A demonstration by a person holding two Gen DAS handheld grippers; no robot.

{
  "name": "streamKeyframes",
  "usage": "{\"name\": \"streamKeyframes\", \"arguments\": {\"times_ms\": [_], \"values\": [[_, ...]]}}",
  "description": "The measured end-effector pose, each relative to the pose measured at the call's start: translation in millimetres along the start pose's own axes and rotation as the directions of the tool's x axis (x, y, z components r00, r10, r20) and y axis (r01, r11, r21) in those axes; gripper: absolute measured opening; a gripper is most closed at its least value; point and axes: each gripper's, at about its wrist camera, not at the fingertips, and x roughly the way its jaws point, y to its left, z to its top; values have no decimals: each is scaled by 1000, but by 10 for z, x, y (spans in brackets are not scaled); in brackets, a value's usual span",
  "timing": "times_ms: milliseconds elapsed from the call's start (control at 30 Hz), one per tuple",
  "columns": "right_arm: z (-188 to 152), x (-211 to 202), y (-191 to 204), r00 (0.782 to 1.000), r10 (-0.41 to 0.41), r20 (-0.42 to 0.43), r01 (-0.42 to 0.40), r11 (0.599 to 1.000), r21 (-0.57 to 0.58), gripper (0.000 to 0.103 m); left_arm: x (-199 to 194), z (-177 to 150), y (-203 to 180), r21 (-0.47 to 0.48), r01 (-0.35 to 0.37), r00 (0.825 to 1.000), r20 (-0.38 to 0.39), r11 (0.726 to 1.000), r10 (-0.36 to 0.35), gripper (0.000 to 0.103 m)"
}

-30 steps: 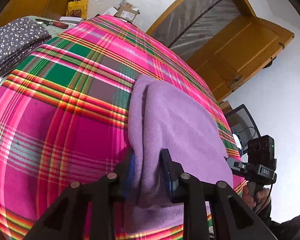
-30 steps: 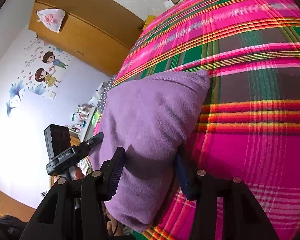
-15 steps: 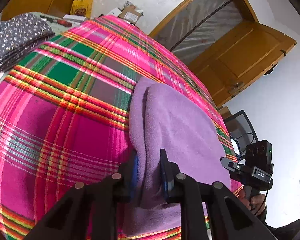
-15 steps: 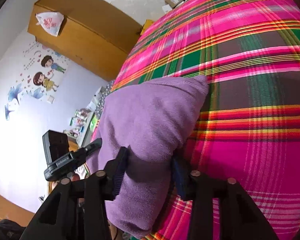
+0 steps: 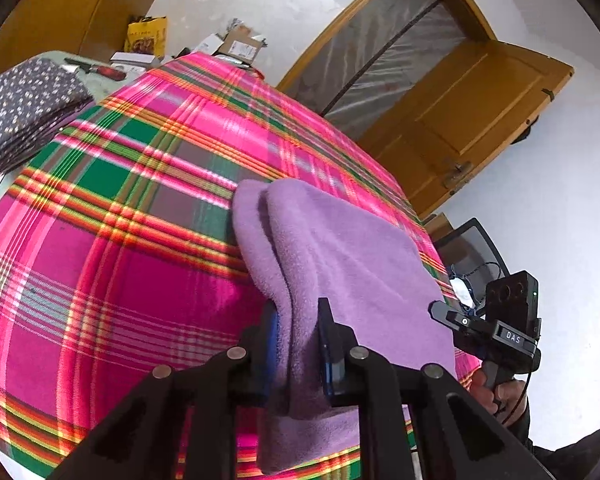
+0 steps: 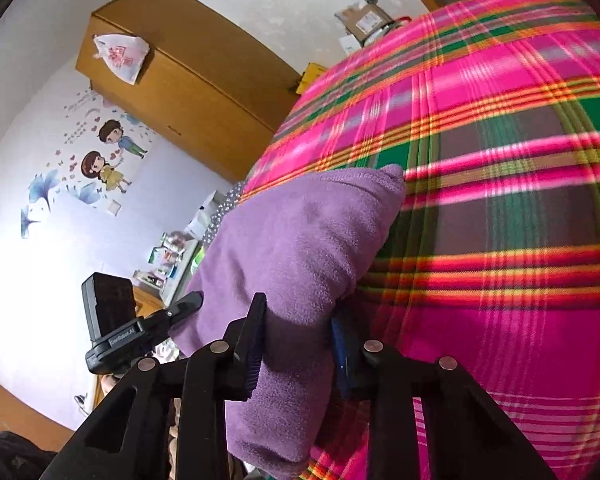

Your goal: Fold clothes

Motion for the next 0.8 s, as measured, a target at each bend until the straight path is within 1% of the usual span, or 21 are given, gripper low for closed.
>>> {"name": "streamKeyframes", "arguments": {"times_ms": [100, 267, 567, 800], "values": [[24, -82, -8, 1000, -3, 13, 3, 1000, -7, 29, 12, 24, -97, 21, 10, 1000, -1, 1000, -10, 18], [67, -258, -29, 999, -18, 38, 19, 1000, -19, 29, 174, 68, -343, 61, 35, 999, -24, 997, -34, 18], [131, -658, -181, 993, -73, 88, 76, 997, -35, 29, 480, 147, -794, 132, 83, 995, -68, 988, -75, 18], [220, -1020, -431, 984, -115, 134, 119, 993, -21, 29, 908, 227, -1216, 198, 112, 987, -138, 974, -86, 18]]}}
